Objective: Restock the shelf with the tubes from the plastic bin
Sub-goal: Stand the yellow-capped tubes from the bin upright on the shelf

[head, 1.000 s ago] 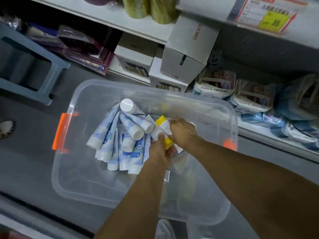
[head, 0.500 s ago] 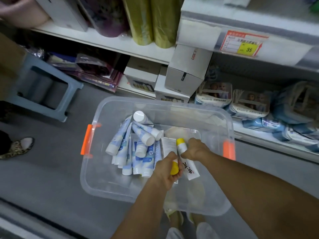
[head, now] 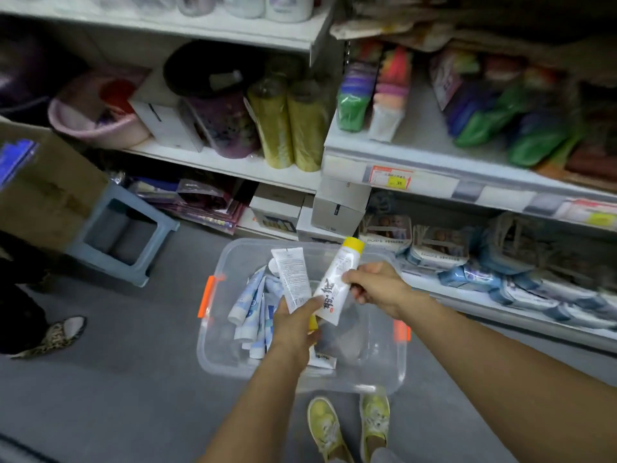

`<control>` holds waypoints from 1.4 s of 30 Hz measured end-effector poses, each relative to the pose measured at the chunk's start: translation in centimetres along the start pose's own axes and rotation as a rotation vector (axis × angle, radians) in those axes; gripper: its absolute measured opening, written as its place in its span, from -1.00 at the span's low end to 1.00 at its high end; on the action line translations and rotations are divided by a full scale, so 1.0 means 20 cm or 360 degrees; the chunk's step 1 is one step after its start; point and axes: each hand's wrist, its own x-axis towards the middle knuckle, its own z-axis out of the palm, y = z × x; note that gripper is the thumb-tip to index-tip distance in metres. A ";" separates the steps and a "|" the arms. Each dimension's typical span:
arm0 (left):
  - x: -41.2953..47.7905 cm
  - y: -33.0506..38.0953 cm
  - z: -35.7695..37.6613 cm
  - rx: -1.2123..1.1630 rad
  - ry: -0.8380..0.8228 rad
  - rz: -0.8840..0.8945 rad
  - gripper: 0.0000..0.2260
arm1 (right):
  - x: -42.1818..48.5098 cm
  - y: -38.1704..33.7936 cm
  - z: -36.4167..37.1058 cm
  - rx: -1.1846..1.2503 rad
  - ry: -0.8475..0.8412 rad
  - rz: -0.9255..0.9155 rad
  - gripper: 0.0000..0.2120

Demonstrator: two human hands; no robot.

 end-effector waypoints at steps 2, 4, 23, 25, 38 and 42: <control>-0.08 0.10 0.02 0.0002 -0.0065 0.0150 -0.69 | -0.11 -0.08 -0.01 0.0243 -0.0065 -0.0075 -0.95; -0.16 0.21 0.05 0.0136 -0.0071 0.0331 -0.72 | -0.22 -0.17 -0.03 0.0385 -0.0129 -0.0148 -0.98; -0.81 0.90 0.51 0.0882 -0.0625 0.1162 -0.57 | -1.04 -0.89 -0.66 -0.2463 0.0677 -0.1491 -0.65; -0.89 0.94 0.65 0.0901 -0.0683 0.1260 -0.58 | -1.09 -0.94 -0.78 -0.2470 0.0825 -0.1510 -0.68; -1.23 0.96 1.49 0.0604 -0.0754 0.1288 -0.84 | -1.35 -1.07 -1.71 -0.1329 0.1240 -0.1410 -0.63; -1.23 0.93 1.67 0.0451 -0.0801 0.1213 -0.83 | -1.32 -1.15 -1.93 -0.0736 0.1233 -0.1420 -0.65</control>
